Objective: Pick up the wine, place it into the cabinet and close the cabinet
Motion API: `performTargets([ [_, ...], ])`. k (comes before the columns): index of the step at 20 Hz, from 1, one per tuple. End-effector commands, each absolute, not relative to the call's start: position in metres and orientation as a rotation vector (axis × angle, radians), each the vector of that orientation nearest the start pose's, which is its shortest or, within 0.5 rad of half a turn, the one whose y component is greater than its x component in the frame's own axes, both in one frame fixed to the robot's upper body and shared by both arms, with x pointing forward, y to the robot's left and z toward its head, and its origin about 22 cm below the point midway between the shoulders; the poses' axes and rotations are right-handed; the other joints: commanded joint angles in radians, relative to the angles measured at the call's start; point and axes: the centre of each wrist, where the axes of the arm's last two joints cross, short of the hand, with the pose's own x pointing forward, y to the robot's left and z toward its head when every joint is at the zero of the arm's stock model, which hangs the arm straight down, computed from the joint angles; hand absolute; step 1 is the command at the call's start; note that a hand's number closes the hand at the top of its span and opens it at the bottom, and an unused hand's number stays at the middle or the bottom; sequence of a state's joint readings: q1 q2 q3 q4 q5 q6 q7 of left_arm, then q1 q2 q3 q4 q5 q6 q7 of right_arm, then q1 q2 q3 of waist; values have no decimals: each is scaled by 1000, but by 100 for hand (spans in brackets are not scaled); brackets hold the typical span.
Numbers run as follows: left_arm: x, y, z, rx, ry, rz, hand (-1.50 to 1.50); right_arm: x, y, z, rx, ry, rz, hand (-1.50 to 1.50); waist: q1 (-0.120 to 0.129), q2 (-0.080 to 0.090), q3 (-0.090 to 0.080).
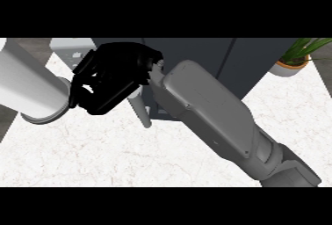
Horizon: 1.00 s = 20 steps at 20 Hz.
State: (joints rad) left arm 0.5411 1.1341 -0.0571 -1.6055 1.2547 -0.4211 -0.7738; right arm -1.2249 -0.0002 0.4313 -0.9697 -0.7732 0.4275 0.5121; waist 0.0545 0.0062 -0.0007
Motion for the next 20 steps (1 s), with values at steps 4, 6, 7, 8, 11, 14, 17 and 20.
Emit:
performTargets([
  [4, 106, 478, 71, -352, -1866, 174, -150, 400, 4, 205, 1025, -1145, 1060, 150, -15, -2, 0],
  [6, 115, 475, 74, -369, -1883, 171, -150, 406, 7, 202, 1012, -1177, 978, 150, 2, 4, -1],
  [7, 119, 469, 76, -347, -1900, 176, -150, 407, 0, 189, 1020, -1157, 1000, 150, -19, 0, 0],
  [8, 119, 463, 71, -376, -1894, 179, -150, 412, 2, 193, 1002, -1138, 987, 150, -9, 2, 0],
  [11, 120, 476, 78, -335, -1883, 158, -150, 423, -18, 197, 994, -1189, 931, 150, -18, 4, 0],
  [14, 122, 469, 81, -356, -1896, 164, -150, 432, -33, 204, 926, -1251, 883, 150, -10, 5, 0],
  [17, 121, 476, 82, -333, -1882, 160, -150, 441, -60, 211, 855, -1343, 813, 150, -15, 6, -1],
  [20, 127, 477, 86, -315, -1884, 155, -150, 440, -62, 213, 794, -1433, 764, 150, -36, 7, -2],
])
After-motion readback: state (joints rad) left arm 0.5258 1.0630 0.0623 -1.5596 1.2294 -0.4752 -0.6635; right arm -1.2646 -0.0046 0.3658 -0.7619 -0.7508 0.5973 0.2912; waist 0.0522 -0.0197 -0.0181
